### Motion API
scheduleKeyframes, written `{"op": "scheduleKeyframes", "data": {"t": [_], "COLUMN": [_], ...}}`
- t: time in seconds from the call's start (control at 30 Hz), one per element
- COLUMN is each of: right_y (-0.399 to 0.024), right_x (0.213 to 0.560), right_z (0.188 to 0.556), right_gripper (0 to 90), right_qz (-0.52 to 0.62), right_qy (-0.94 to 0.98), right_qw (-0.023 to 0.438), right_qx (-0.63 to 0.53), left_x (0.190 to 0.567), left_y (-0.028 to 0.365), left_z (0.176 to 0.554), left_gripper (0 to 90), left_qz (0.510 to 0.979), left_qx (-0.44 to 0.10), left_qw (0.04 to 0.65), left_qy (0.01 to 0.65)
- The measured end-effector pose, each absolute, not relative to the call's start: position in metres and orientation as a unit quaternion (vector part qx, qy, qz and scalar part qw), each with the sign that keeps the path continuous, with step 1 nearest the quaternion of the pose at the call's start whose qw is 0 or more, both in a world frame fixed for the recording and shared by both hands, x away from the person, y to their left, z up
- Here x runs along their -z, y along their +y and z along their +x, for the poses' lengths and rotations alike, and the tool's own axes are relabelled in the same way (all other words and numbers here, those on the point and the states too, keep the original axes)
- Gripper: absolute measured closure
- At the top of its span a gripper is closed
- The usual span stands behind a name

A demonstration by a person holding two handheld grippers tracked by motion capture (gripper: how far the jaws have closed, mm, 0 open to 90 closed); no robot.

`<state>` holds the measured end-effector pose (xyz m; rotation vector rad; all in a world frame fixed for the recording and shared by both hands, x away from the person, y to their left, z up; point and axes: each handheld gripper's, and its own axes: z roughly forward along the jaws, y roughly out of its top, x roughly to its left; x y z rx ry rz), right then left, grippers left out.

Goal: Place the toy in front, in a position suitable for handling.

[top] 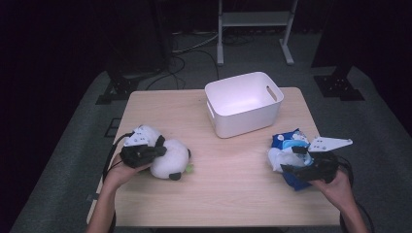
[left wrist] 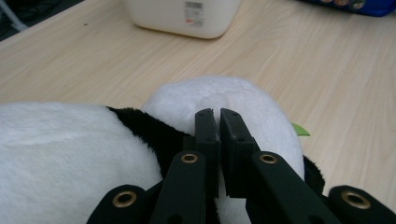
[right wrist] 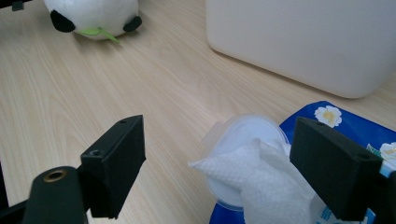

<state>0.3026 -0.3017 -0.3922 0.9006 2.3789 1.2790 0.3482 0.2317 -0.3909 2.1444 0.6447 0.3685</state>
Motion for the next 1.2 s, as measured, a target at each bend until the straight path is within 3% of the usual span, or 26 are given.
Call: {"op": "scheduleKeyframes", "data": {"t": [0.47,0.83,1.2], "right_y": [-0.300,-0.299,-0.296], "right_x": [0.394,0.393,0.396], "right_z": [0.302,0.303,0.304], "right_gripper": [16.9,16.9,16.9], "right_qz": [0.309,0.305,0.301], "right_qy": [0.832,0.832,0.838], "right_qw": [0.141,0.138,0.131], "right_qx": [-0.439,-0.442,-0.436], "left_x": [0.388,0.365,0.359], "left_y": [0.189,0.211,0.230], "left_z": [0.348,0.346,0.367], "left_gripper": [86.1,63.7,40.0], "left_qz": [0.869,0.891,0.938], "left_qx": [-0.137,-0.134,-0.118], "left_qw": [0.415,0.390,0.313], "left_qy": [0.234,0.192,0.089]}}
